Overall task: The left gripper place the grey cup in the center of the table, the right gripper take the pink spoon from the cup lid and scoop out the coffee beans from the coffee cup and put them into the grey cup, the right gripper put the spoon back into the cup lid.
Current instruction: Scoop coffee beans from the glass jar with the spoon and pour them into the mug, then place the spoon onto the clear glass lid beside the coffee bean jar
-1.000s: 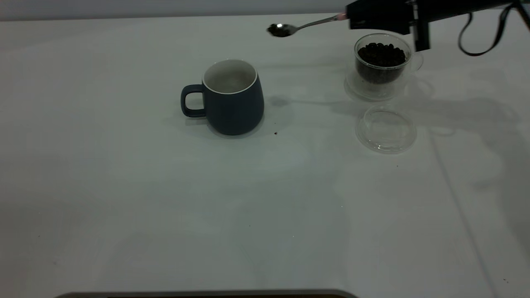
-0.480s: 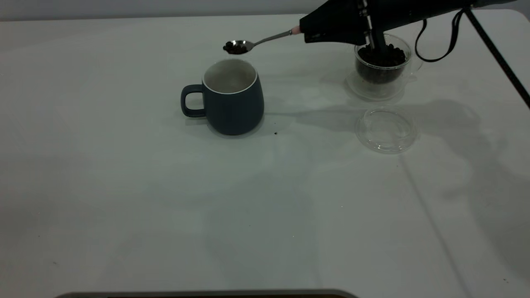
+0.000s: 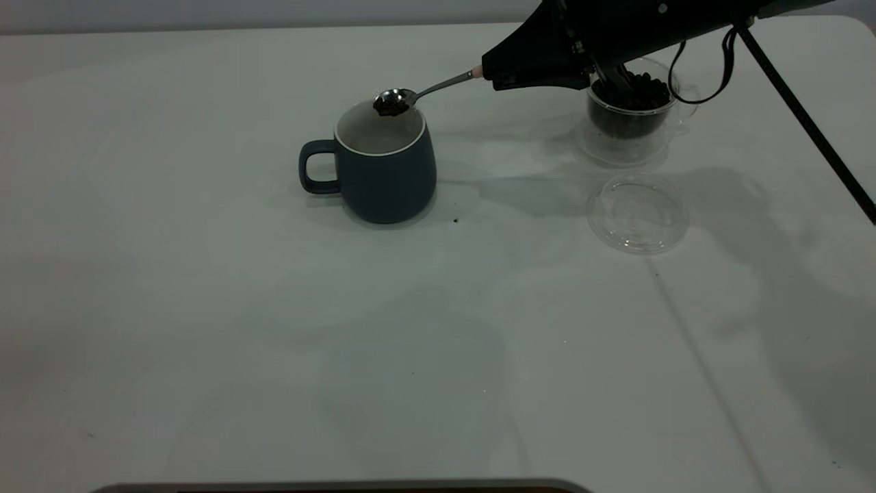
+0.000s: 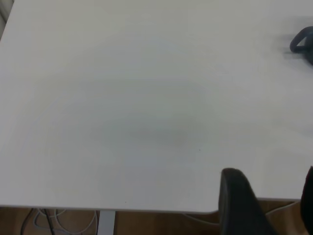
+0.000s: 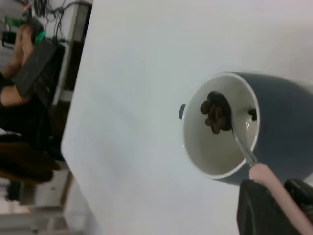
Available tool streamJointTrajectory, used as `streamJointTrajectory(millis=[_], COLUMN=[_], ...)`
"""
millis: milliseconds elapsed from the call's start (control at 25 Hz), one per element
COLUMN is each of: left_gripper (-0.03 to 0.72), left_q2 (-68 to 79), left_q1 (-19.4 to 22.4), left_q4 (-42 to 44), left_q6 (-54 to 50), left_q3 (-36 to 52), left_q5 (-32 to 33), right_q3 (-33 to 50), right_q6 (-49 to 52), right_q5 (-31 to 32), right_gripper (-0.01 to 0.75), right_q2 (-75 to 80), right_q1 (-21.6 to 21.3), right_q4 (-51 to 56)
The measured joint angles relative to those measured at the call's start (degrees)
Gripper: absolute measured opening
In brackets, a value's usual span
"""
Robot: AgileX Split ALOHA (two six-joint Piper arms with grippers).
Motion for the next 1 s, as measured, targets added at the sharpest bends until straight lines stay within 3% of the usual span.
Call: streamJointTrajectory(millis=[360, 560, 760, 880, 1000], left_gripper=[0.370, 0.370, 0.370, 0.370, 0.370], left_q2=[0.0, 0.0, 0.0, 0.0, 0.0], left_q1=[0.0, 0.0, 0.0, 0.0, 0.0], left_q4=[0.0, 0.0, 0.0, 0.0, 0.0], left_q6=[0.0, 0.0, 0.0, 0.0, 0.0], left_q3=[0.0, 0.0, 0.0, 0.0, 0.0], left_q5=[0.0, 0.0, 0.0, 0.0, 0.0], right_q3=[0.0, 0.0, 2.6, 7.0, 14.8], right_q6=[-15.0, -15.6, -10.3, -9.2, -7.5], right_q5=[-2.0, -5.0, -2.9, -1.8, -1.8], right_gripper=[0.097, 0.097, 0.097, 0.097, 0.097], right_q2=[-2.9, -6.9, -16.9, -23.4, -26.4], right_q1=[0.9, 1.0, 0.3, -3.2, -10.5], right_q4=[-4.0, -9.9, -17.6, -20.6, -20.9])
